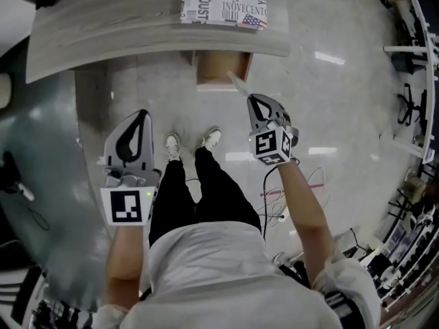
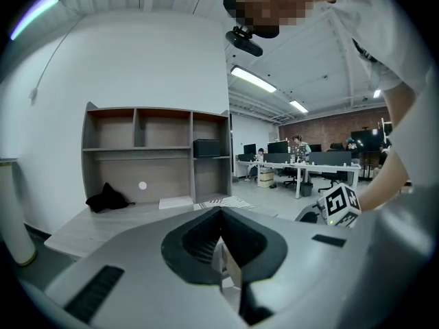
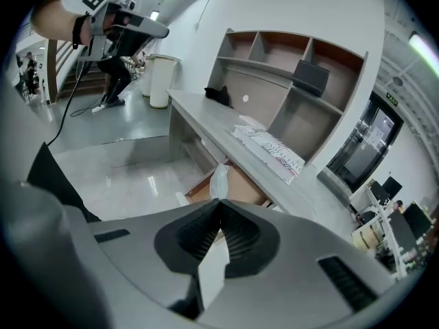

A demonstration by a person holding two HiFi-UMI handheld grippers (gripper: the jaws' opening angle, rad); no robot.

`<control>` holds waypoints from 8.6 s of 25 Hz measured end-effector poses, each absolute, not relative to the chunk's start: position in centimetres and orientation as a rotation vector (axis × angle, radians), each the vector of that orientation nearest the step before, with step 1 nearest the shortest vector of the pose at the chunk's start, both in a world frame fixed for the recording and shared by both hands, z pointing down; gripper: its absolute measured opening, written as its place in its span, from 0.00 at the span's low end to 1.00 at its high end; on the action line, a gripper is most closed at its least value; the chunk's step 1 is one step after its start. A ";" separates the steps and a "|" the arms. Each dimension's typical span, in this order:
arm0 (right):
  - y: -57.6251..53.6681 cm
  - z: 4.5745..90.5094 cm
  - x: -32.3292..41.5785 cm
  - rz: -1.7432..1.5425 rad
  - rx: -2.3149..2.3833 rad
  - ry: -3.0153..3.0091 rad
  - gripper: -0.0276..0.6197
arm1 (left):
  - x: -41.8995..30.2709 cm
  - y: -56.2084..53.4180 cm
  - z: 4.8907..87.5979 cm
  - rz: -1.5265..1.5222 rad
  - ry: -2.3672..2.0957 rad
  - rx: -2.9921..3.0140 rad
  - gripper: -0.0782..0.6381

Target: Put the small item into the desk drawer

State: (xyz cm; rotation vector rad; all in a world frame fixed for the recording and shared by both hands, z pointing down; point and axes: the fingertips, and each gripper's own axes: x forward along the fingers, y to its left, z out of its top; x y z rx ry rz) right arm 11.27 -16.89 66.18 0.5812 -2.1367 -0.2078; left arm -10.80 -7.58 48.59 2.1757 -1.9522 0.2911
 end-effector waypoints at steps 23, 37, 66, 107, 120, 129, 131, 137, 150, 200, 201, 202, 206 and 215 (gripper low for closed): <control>-18.8 80.8 7.7 -0.251 0.349 -2.020 0.08 | -13.2 -5.2 56.0 0.373 -1.987 2.013 0.13; -18.9 84.4 7.0 -0.294 0.254 -1.973 0.08 | -13.1 -5.0 58.0 0.377 -1.975 1.965 0.13; -17.7 87.6 6.8 -0.299 0.072 -1.914 0.08 | -13.0 -4.5 59.0 0.374 -1.956 1.947 0.13; -16.1 87.5 7.9 -0.224 0.227 -1.886 0.33 | -14.2 -3.9 59.4 0.343 -1.879 2.050 0.13; -16.0 83.2 8.1 -0.180 0.409 -1.902 0.36 | -14.3 -4.4 57.8 0.325 -1.811 2.162 0.13; -15.3 73.9 8.2 -0.182 0.562 -1.942 0.17 | -14.0 -5.3 50.8 0.245 -1.785 2.318 0.13; -15.2 71.8 8.5 -0.170 0.623 -1.956 0.13 | -13.6 -5.3 49.5 0.229 -1.772 2.344 0.13; -13.7 65.7 9.2 -0.017 0.835 -2.022 0.08 | -12.6 -4.7 45.8 0.190 -1.727 2.428 0.13; -13.0 54.6 12.1 0.164 1.194 -2.146 0.08 | -13.1 -5.8 39.1 0.118 -1.744 2.566 0.13; -10.9 22.6 22.9 -0.088 1.606 -2.764 0.08 | -13.5 -3.8 28.6 -0.100 -2.126 2.399 0.13; -10.6 22.5 22.6 -0.090 1.602 -2.763 0.08 | -13.8 -3.6 28.6 -0.100 -2.126 2.399 0.13; -10.3 22.5 22.3 -0.092 1.600 -2.761 0.08 | -14.1 -3.3 28.6 -0.100 -2.126 2.398 0.13; -9.4 22.4 21.2 -0.096 1.600 -2.746 0.08 | -14.9 -2.5 28.9 -0.097 -2.114 2.395 0.13; -7.3 23.5 19.1 -0.095 1.592 -2.711 0.08 | -16.2 -1.3 30.7 -0.090 -2.055 2.388 0.13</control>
